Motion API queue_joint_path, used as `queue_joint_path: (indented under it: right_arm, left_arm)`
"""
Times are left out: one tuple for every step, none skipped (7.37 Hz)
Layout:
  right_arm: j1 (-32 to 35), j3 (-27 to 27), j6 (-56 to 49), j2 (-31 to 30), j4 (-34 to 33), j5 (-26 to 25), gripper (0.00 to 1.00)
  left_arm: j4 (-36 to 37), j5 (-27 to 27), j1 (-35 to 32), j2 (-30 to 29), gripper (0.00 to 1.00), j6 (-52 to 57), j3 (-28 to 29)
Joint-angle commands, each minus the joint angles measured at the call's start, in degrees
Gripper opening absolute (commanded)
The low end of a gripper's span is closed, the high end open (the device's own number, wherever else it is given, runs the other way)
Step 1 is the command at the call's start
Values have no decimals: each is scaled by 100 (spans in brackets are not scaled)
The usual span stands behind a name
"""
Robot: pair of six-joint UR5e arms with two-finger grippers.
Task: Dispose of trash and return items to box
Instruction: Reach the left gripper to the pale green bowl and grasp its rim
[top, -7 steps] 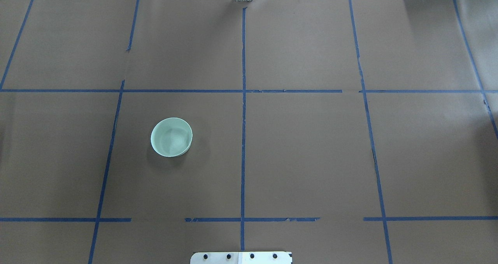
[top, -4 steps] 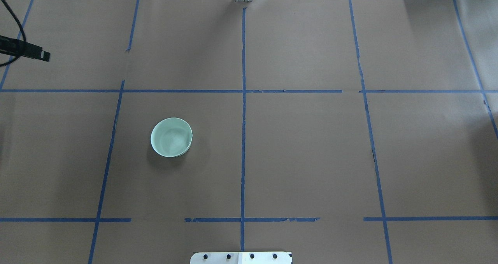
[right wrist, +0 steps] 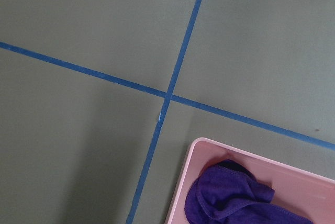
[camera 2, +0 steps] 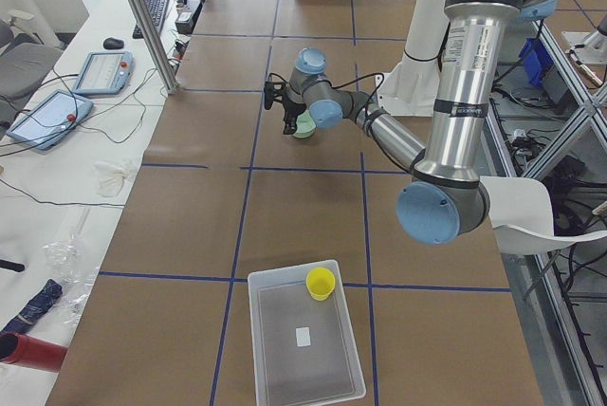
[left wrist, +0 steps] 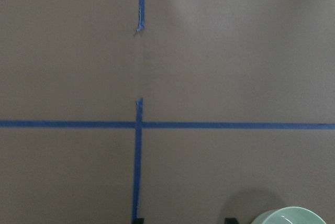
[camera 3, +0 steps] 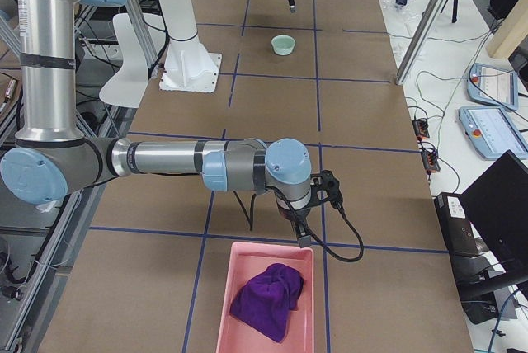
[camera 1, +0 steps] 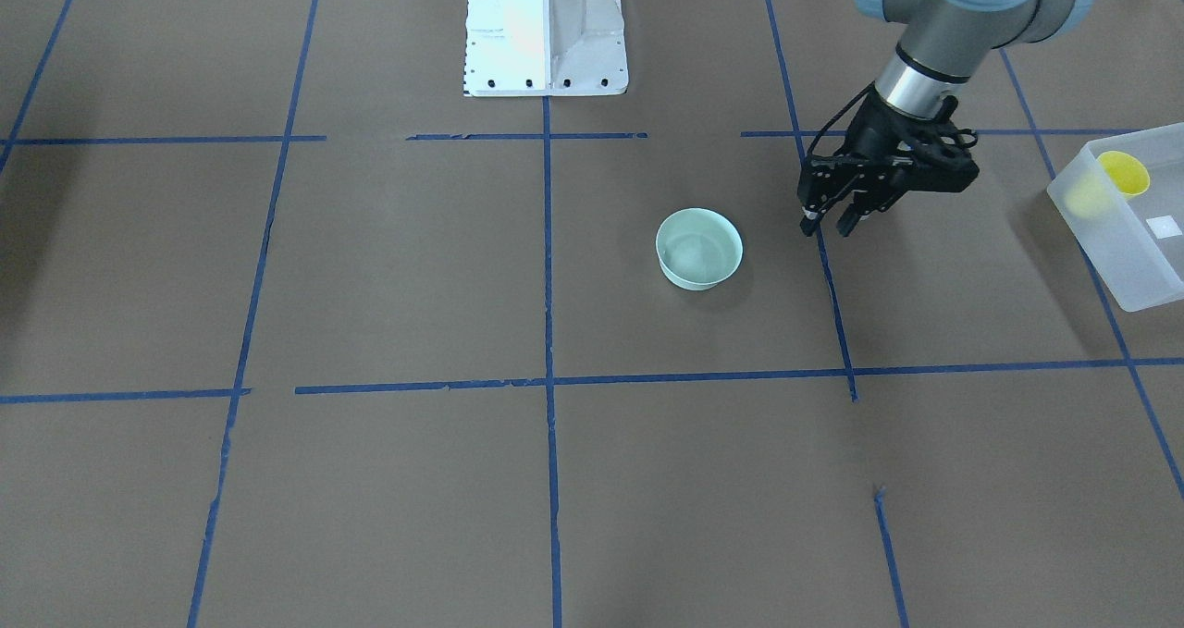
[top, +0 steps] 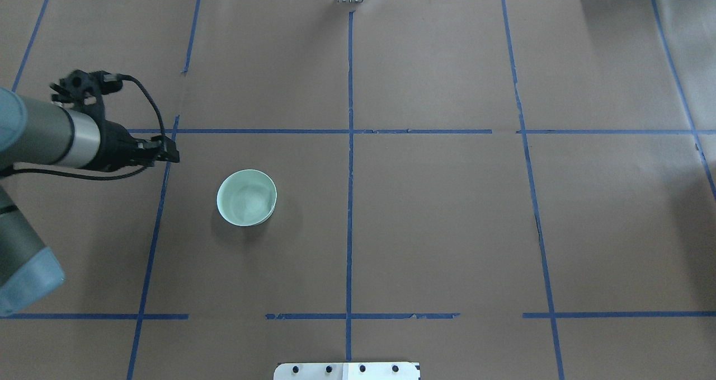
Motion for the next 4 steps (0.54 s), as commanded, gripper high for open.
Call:
queue_joint_path:
  right_arm:
    - [-7, -4, 31, -45, 126, 1, 100]
    - [-7, -4, 22, -45, 127, 1, 100]
    - [-7, 4, 13, -89, 127, 1, 100]
    - [-7, -4, 22, -124, 214, 1, 100]
  left_arm:
    - [-15, 532, 758, -537, 56, -970, 465]
    - [-15, 621, 874, -583, 56, -1060, 572]
    - [-15, 631, 902, -584, 55, -1061, 668]
    - [-15, 639, 902, -584, 55, -1052, 800]
